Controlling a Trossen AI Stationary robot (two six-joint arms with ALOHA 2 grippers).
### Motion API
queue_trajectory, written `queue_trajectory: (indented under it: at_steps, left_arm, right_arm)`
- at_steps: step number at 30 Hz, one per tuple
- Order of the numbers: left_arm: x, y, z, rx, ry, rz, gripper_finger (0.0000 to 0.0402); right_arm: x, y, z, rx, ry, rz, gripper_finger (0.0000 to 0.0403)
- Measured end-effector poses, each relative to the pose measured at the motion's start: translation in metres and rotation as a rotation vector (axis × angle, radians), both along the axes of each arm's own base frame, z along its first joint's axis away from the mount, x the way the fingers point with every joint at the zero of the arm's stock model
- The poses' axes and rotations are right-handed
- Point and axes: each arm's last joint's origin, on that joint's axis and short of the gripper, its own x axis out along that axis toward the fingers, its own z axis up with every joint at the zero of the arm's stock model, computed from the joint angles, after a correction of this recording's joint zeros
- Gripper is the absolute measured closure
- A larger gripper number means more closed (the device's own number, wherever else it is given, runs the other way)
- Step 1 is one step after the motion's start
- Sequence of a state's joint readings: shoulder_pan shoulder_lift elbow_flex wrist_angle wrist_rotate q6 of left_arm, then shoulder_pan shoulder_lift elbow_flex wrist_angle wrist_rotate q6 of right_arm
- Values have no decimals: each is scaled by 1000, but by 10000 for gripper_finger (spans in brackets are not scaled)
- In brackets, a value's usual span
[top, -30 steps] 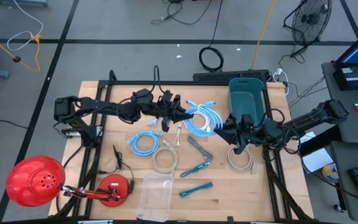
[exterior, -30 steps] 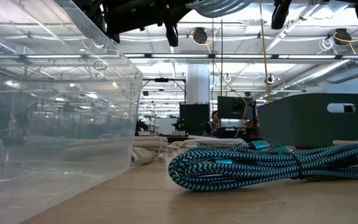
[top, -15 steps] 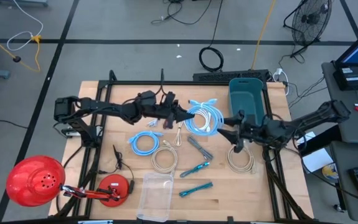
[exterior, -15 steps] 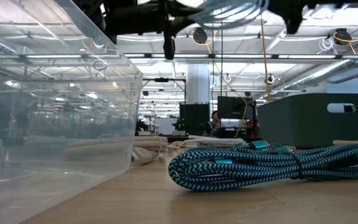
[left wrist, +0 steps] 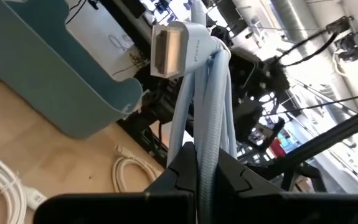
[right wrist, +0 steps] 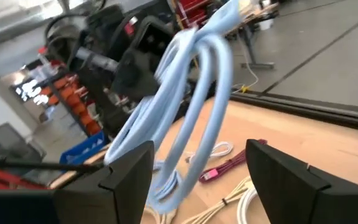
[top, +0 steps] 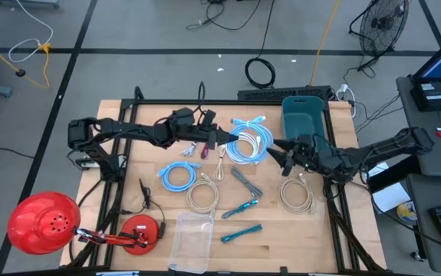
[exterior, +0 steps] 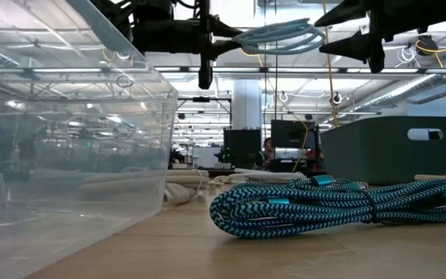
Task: Pick & Place USB Port
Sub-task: Put the top blue usb cable into the blue bin
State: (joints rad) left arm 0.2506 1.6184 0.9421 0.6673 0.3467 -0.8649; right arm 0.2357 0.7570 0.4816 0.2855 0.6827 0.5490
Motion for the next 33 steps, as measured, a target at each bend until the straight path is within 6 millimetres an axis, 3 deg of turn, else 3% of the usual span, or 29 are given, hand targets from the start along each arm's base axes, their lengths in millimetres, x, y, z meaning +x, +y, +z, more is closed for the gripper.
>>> queue_trajectory:
  at_steps: [9, 16, 22, 33]
  left_arm:
    - [0, -2, -1, 17, 9, 10, 389]
    - [1, -4, -2, 29, 19, -21, 389]
    - [1, -3, -1, 40, 9, -11, 389]
    - [1, -3, -1, 68, 3, 25, 389]
  right_arm:
    - [5, -17, 6, 194, -141, 76, 127]
    - [2, -21, 19, 223, -272, 157, 124]
    - [5, -21, 15, 214, -240, 150, 124]
    - [28, -24, 4, 179, -227, 127, 136]
